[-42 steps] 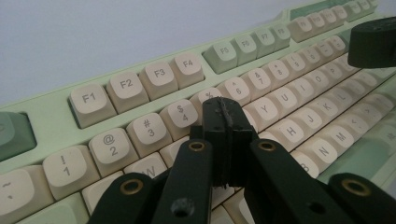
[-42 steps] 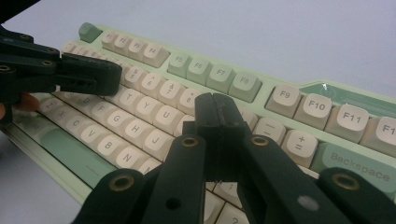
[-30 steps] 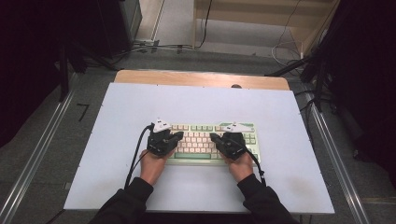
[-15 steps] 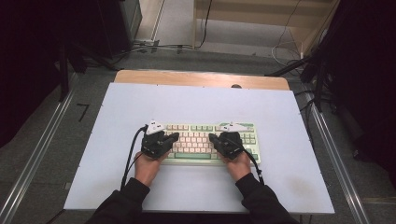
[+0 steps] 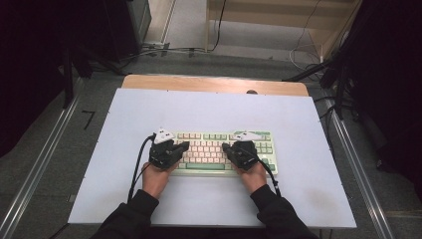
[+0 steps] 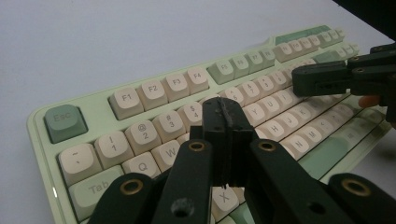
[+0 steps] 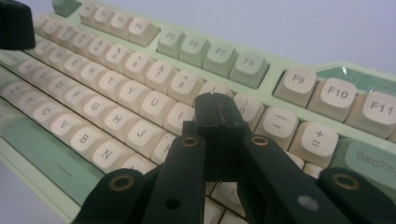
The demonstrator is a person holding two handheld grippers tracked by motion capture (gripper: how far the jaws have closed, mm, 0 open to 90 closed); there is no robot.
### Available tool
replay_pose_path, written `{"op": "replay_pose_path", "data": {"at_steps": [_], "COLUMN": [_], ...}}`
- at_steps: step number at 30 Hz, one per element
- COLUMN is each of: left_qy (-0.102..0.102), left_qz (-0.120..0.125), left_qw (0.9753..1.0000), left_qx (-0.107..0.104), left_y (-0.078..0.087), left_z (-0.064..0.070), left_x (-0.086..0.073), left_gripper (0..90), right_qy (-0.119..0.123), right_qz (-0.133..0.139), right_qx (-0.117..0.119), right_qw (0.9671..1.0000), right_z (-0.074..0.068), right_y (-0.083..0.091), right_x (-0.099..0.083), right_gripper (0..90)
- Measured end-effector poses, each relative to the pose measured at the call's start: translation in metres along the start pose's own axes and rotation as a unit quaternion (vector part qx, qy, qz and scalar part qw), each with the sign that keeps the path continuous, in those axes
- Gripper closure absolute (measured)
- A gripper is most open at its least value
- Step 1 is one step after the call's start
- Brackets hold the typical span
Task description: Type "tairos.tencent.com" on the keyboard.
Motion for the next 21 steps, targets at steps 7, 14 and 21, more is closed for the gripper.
{"op": "replay_pose_path", "data": {"at_steps": [7,14,21], "left_qy": [0.001,0.0,-0.002], "left_qz": [0.0,0.001,-0.001], "left_qw": [1.0,1.0,1.0], "left_qx": [0.0,0.001,0.0], "left_y": [0.001,0.003,0.004], "left_z": [0.0,-0.001,-0.002], "left_x": [0.0,-0.001,-0.002], "left_gripper": [90.0,90.0,90.0], "right_qy": [-0.011,-0.026,-0.031], "right_qz": [0.015,0.038,0.038], "right_qx": [0.009,0.017,0.016], "right_qw": [0.9998,0.9988,0.9987], "right_z": [-0.001,0.003,0.007], "right_y": [0.005,0.019,0.021], "right_x": [0.004,0.012,0.012], "right_gripper": [85.7,68.2,65.7]}}
Point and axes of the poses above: each handheld gripper's, and its own axes: y roughly backward along the jaws, x roughly out of its top, z roughly to its right, the point moved 6 cm from there along -y, roughly forward along the jaws, and after that the axes turned 1 degree about -x, right-handed, at the moved point
